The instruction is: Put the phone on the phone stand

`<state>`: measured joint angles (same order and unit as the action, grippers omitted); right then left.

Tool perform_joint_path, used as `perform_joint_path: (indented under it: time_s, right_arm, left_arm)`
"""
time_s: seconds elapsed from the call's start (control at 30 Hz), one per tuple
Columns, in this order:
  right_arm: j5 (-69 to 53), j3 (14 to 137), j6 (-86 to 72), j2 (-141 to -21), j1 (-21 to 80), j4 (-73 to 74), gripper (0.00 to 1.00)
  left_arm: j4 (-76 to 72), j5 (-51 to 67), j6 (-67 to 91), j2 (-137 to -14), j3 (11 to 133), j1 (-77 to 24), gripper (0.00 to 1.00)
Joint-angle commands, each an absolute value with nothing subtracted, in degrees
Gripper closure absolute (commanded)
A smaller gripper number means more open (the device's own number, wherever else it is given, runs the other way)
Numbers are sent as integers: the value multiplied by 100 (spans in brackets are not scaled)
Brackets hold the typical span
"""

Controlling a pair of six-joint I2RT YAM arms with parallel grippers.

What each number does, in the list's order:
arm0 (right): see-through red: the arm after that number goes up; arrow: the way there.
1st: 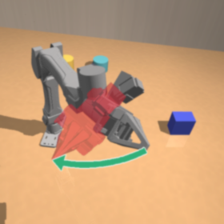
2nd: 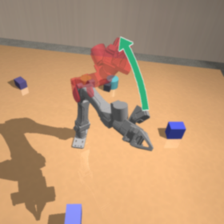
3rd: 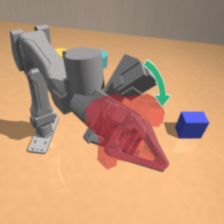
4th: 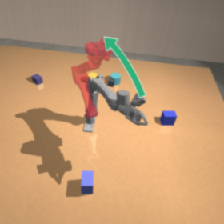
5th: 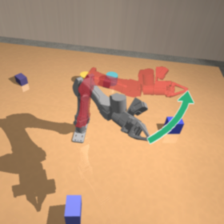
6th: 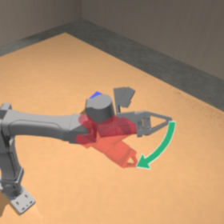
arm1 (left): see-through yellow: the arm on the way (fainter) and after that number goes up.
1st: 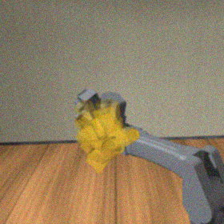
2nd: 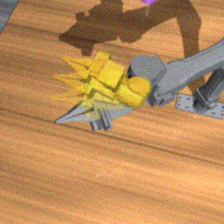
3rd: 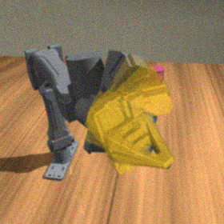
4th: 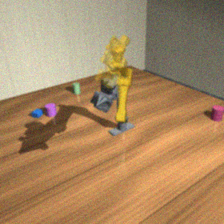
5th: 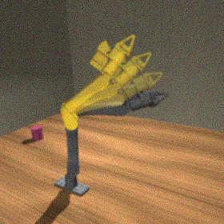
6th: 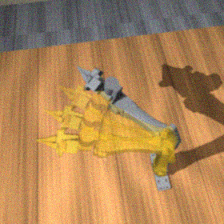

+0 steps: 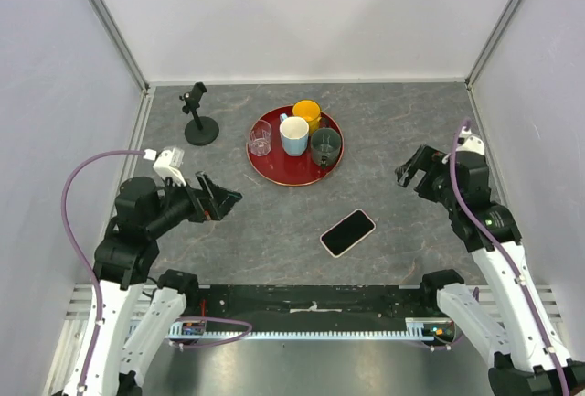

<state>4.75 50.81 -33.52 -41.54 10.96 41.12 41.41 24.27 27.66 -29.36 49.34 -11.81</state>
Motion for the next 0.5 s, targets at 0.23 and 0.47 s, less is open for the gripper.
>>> perform_joint_path:
  time_s: [0.23, 0.47]
  right_arm:
    - [-1361, 5010, -2400, -5263, 1081, 2005, 2]
    - [-2355, 4351, -2654, -5265, 1248, 730, 2]
  left_arm:
    - [3929, -559, 2549, -4882, 6019, -1187, 0]
    - [2488, -1117, 1882, -6990, 6634, -810, 1]
